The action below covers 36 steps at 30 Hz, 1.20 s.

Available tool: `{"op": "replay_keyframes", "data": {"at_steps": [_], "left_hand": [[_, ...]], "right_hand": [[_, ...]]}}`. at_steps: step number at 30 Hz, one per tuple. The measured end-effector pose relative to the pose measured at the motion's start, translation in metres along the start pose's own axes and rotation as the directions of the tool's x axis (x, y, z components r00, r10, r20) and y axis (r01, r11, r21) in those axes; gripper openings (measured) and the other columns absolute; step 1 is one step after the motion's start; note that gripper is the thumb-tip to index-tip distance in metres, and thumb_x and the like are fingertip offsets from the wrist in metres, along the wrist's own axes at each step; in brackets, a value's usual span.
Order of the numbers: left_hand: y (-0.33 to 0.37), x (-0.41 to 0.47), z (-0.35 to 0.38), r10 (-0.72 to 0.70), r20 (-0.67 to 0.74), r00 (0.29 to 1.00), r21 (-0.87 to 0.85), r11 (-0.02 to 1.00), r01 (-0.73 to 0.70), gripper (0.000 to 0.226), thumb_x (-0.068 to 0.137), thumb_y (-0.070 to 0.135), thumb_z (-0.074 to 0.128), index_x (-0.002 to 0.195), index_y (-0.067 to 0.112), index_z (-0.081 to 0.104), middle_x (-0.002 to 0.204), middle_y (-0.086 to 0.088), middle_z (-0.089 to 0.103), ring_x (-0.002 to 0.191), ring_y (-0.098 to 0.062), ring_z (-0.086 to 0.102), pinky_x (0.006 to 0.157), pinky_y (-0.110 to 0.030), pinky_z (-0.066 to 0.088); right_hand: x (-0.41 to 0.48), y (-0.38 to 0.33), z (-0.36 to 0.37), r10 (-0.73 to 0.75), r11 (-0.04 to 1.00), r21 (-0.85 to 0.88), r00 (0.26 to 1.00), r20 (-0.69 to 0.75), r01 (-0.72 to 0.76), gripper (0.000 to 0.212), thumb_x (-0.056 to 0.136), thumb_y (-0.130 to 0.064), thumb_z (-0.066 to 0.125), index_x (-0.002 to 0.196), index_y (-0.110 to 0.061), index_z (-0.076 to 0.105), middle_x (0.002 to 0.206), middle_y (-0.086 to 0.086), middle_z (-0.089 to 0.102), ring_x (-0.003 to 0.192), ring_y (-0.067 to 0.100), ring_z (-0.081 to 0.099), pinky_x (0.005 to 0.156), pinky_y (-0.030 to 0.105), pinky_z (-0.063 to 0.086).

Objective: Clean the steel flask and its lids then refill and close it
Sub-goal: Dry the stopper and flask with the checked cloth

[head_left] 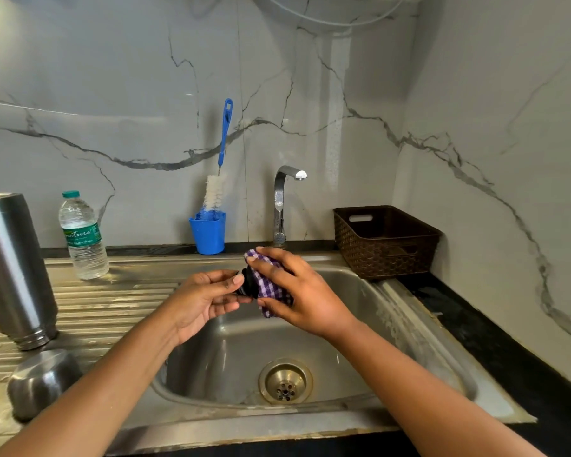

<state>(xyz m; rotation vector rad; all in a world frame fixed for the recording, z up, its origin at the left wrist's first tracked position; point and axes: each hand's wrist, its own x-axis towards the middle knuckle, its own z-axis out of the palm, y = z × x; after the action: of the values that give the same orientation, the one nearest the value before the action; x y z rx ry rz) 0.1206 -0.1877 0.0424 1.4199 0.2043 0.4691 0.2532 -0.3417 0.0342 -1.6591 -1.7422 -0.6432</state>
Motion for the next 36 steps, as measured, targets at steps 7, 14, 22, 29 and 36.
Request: {"op": "replay_keyframes", "data": {"at_steps": [7,14,22,29,36], "left_hand": [[-0.007,0.001,0.003,0.277,-0.063,0.959,0.245,0.936,-0.254,0.033,0.071,0.002,0.071,0.1,0.016,0.068,0.092,-0.002,0.075,0.088,-0.02,0.07,0.071,-0.023,0.057],[-0.005,0.004,0.0,0.1,-0.03,0.995,0.01,0.995,-0.1,0.07,0.034,0.043,0.093,0.091,0.008,0.071,0.083,-0.013,0.074,0.075,-0.024,0.071,0.06,-0.023,0.057],[-0.011,0.003,0.002,0.333,-0.044,0.942,0.234,0.92,-0.315,0.037,0.068,0.006,0.07,0.104,0.015,0.067,0.094,-0.003,0.074,0.085,-0.017,0.07,0.073,-0.023,0.056],[-0.007,0.004,0.001,0.13,-0.028,0.991,0.053,0.99,-0.128,0.06,0.047,0.045,0.089,0.091,0.009,0.07,0.081,-0.012,0.072,0.066,-0.016,0.069,0.057,-0.022,0.056],[-0.013,0.004,0.003,0.279,-0.073,0.957,0.227,0.939,-0.257,0.032,0.077,-0.007,0.065,0.099,0.017,0.066,0.086,0.003,0.075,0.082,-0.012,0.07,0.067,-0.021,0.057]], "right_hand": [[0.005,-0.002,-0.005,0.437,0.7,0.539,0.878,0.196,-0.469,0.06,0.082,-0.034,0.071,0.136,-0.027,0.047,0.132,-0.005,0.055,0.118,0.008,0.053,0.106,0.034,0.041],[0.0,0.005,0.002,-0.101,0.983,-0.155,0.995,-0.017,0.097,0.063,0.087,-0.036,0.059,0.143,-0.02,0.037,0.146,0.004,0.038,0.126,0.022,0.043,0.103,0.029,0.034],[0.003,-0.002,-0.005,0.437,0.555,0.678,0.862,0.256,-0.482,0.056,0.081,-0.02,0.072,0.133,-0.025,0.051,0.128,0.0,0.059,0.116,0.014,0.057,0.104,0.03,0.042],[-0.001,-0.001,0.0,0.083,0.996,0.015,0.997,0.0,-0.083,0.069,0.081,-0.033,0.07,0.142,-0.026,0.039,0.142,-0.001,0.042,0.129,0.016,0.043,0.105,0.027,0.034],[0.002,0.003,-0.009,0.531,0.032,0.794,0.684,0.501,-0.607,0.036,0.078,-0.004,0.07,0.111,-0.015,0.065,0.102,0.014,0.07,0.088,0.024,0.068,0.083,0.035,0.056]]}}
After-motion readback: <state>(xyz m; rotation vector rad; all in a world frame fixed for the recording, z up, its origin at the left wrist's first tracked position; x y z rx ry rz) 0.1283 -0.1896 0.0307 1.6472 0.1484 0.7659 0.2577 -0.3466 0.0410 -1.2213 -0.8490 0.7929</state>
